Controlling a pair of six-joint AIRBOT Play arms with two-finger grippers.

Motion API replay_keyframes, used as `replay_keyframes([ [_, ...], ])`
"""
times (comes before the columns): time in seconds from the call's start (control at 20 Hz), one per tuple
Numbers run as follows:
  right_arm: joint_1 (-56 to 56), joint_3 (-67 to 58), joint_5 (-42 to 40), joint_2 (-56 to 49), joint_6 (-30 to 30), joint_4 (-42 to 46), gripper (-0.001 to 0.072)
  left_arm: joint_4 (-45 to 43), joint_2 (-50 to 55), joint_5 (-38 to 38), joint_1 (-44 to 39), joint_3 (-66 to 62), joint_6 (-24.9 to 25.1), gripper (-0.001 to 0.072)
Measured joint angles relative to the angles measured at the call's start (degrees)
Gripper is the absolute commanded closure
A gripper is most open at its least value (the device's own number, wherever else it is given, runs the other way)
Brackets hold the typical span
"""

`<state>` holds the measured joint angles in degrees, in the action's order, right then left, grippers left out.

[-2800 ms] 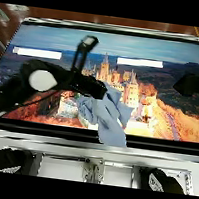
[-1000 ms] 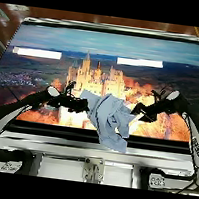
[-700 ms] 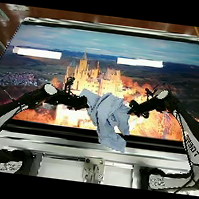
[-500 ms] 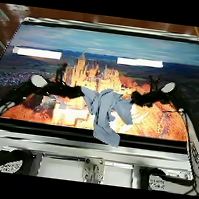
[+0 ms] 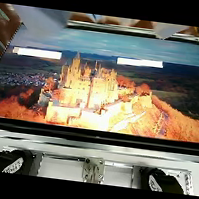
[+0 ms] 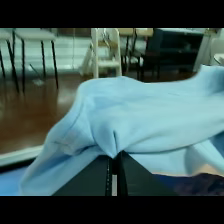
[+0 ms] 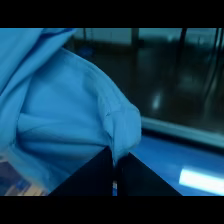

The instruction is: Fold the shirts.

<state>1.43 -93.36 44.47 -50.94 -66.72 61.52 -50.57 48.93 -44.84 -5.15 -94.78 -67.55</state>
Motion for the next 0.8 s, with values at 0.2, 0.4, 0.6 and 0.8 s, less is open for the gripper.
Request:
replay_keyframes([
  [0.2,0.0,-2.4,6.8,6.3,-2.4,6.7,0.0653,-8.9,-4.9,-6.1,2.5,-4.0,-3.5,0.0667],
  [0.4,0.1,-3.1,16.7,8.3,-4.6,13.2,0.0653,-17.2,-6.2,-15.4,3.3,-4.9,-7.9,0.0667],
  [0.6,0.1,-3.3,18.0,10.5,-5.3,15.6,0.0653,-20.3,-8.9,-16.1,3.6,-5.2,-9.4,0.0666],
  [0.8,0.1,-3.3,14.6,11.7,-6.9,17.1,0.0653,-21.4,-10.9,-20.2,3.7,-5.3,-10.1,0.0667],
])
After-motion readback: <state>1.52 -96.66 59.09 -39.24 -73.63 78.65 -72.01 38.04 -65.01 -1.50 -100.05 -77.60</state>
